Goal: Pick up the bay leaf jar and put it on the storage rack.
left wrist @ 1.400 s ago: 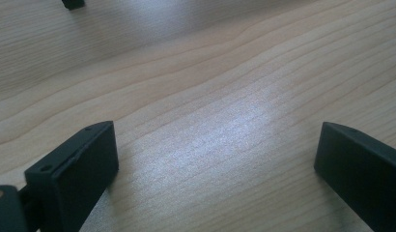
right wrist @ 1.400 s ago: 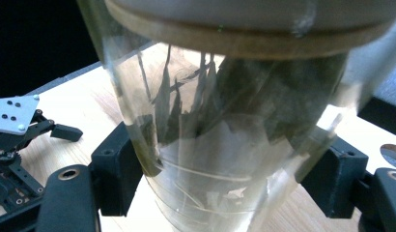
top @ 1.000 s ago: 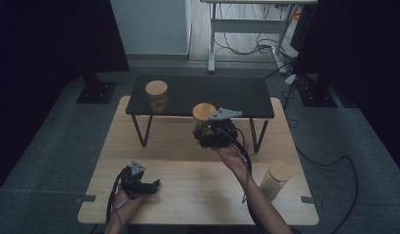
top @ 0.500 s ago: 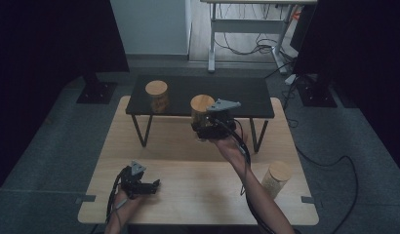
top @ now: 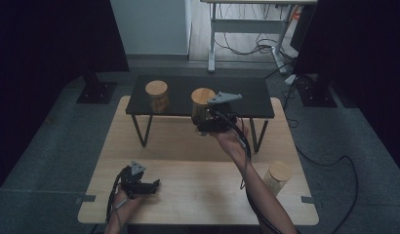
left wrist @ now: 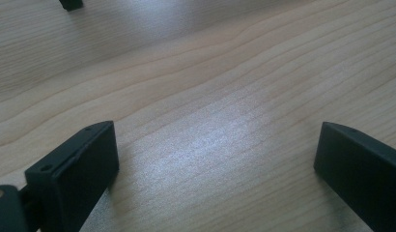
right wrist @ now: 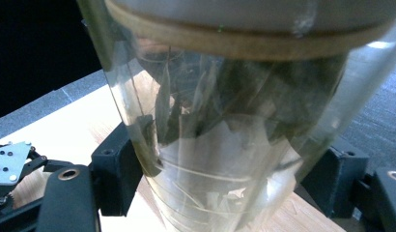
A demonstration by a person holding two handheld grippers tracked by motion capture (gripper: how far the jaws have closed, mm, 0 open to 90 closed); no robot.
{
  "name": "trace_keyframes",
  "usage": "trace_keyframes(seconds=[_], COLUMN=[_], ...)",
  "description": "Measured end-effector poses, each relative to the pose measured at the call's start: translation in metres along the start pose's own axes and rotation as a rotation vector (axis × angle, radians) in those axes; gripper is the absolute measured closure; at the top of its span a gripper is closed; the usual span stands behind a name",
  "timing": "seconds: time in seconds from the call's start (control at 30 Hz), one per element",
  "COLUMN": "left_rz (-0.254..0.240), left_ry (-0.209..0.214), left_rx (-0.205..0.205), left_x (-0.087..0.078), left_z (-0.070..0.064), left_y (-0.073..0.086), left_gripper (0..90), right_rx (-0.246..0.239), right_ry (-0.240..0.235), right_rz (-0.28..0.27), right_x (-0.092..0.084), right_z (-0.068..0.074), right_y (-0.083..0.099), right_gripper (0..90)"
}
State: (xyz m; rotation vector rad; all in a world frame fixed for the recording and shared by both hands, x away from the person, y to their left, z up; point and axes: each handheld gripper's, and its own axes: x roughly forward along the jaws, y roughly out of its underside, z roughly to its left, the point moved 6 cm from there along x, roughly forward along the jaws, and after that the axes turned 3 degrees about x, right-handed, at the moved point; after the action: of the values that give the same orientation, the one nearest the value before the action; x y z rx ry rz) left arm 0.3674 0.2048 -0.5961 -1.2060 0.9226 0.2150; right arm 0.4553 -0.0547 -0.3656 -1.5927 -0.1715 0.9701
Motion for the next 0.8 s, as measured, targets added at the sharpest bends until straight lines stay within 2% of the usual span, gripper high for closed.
trace_keyframes(seconds=[0.8], left_rz=[0.004], left_ry=[0.003], left_rx=[0.005], left_x=[0.0], left_z=[0.0], left_y=[0.0], left_gripper=[1.7], right_rx=[0.0], right_ry=[-0.004], right_rz=[-0.007], right_x=[-0.009], right_z=[-0.002], right_y=[-0.025], right_gripper=[25.1])
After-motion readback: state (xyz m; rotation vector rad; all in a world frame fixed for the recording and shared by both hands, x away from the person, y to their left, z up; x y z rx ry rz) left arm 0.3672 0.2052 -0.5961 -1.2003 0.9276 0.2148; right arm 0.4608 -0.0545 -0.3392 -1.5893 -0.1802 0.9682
